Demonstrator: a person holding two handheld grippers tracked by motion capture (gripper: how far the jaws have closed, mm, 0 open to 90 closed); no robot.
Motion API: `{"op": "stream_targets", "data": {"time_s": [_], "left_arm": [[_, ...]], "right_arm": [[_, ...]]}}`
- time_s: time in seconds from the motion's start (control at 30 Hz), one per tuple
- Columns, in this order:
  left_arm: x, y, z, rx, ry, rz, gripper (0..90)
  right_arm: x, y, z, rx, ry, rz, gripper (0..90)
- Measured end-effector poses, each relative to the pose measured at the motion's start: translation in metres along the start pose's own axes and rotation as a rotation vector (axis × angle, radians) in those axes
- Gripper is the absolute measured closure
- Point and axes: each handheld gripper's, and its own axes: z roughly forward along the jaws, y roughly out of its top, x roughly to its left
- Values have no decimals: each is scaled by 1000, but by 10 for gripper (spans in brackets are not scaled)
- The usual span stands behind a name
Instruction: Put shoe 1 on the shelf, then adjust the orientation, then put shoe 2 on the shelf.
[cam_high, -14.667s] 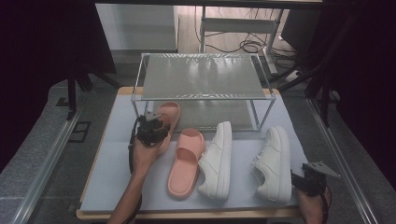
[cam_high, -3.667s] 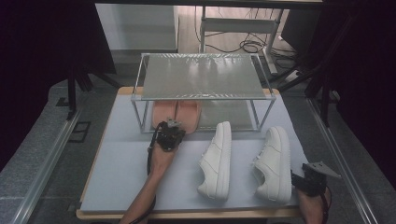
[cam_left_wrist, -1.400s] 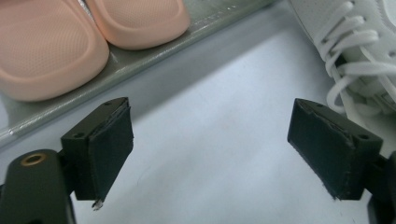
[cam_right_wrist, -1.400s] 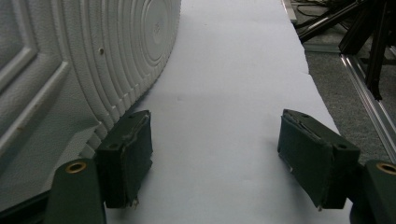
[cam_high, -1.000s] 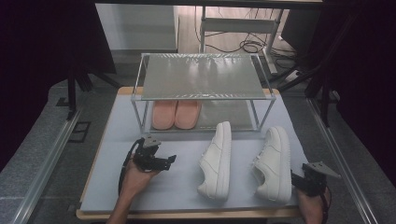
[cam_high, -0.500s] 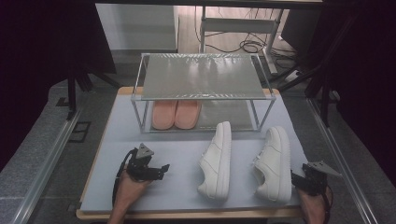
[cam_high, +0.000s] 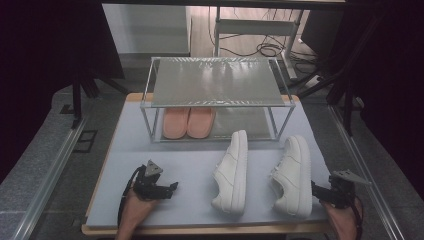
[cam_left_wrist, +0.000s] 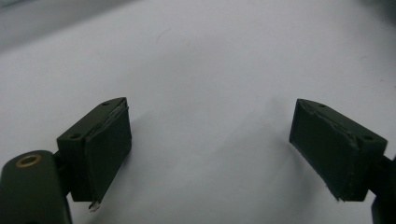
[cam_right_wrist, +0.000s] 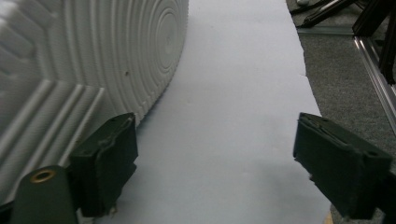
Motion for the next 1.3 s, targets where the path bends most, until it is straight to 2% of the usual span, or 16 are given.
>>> {"op": "stream_targets", "data": {"time_s": [0.1, 0.17, 0.33, 0.53, 0.8, 1.03, 1.17, 1.3], "left_arm": [[-1, 0, 1, 0, 12, 7, 133], [-4, 0, 2, 9, 28, 27, 129], [-4, 0, 1, 11, 28, 30, 128], [-4, -1, 1, 10, 29, 30, 128], [-4, -1, 1, 9, 32, 32, 128], [-4, -1, 1, 9, 32, 33, 128], [-4, -1, 2, 7, 33, 32, 129], [-5, -1, 1, 4, 38, 34, 130]], "right_arm": [[0, 4, -5, 23, 14, -11, 117], [1, 6, -8, 30, 20, -14, 116], [3, 13, -16, 43, 15, -24, 140], [4, 24, -29, 20, 22, -15, 243], [14, 39, -46, 19, 24, -56, 348], [27, 48, -51, 10, 45, -91, 434], [35, 52, -52, 7, 65, -120, 488], [41, 55, -52, 7, 91, -128, 553]]}}
